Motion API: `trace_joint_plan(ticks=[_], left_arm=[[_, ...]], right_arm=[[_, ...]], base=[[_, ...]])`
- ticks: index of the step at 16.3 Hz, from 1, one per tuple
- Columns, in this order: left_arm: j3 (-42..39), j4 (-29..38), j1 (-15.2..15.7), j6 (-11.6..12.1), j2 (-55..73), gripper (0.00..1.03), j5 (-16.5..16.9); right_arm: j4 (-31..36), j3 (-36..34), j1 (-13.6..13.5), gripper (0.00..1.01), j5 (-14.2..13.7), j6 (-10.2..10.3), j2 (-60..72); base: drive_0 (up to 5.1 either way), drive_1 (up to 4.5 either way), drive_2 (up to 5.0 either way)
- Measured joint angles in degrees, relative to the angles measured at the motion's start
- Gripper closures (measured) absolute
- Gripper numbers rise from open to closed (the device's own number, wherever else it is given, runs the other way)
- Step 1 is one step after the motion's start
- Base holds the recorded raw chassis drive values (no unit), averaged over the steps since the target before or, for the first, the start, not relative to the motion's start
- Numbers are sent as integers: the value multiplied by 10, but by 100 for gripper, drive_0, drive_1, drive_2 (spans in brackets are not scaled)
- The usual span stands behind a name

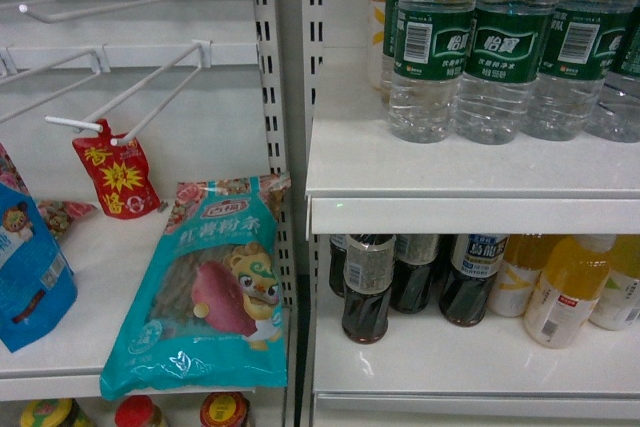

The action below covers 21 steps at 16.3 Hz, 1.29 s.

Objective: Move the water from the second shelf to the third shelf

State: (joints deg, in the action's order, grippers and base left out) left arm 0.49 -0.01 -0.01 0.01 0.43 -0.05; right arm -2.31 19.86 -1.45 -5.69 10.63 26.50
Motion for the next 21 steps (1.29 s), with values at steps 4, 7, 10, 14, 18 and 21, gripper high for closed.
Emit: trace_joint_plan(ticks=[4, 7, 10, 14, 18, 21], left_arm=[[0, -2, 0, 0, 0, 5, 0], [0, -2, 0, 0, 0, 5, 0], [0, -2, 0, 0, 0, 5, 0], [0, -2, 0, 0, 0, 5, 0], [0, -2, 0, 0, 0, 5, 0], [0, -2, 0, 0, 0, 5, 0]], right_arm=[[1, 0, 0, 58, -9, 0, 0], [2, 0, 5, 58, 3, -4, 1], [36, 3, 61, 58, 168, -44, 37], [137, 40, 45, 58, 247, -66, 176], [205, 109, 40, 58, 199, -63, 343], [217, 160, 24, 58, 165, -36, 425]], base=[[0, 0, 0], [0, 0, 0], [0, 0, 0], [0, 0, 0], [0, 0, 0], [0, 0, 0]])
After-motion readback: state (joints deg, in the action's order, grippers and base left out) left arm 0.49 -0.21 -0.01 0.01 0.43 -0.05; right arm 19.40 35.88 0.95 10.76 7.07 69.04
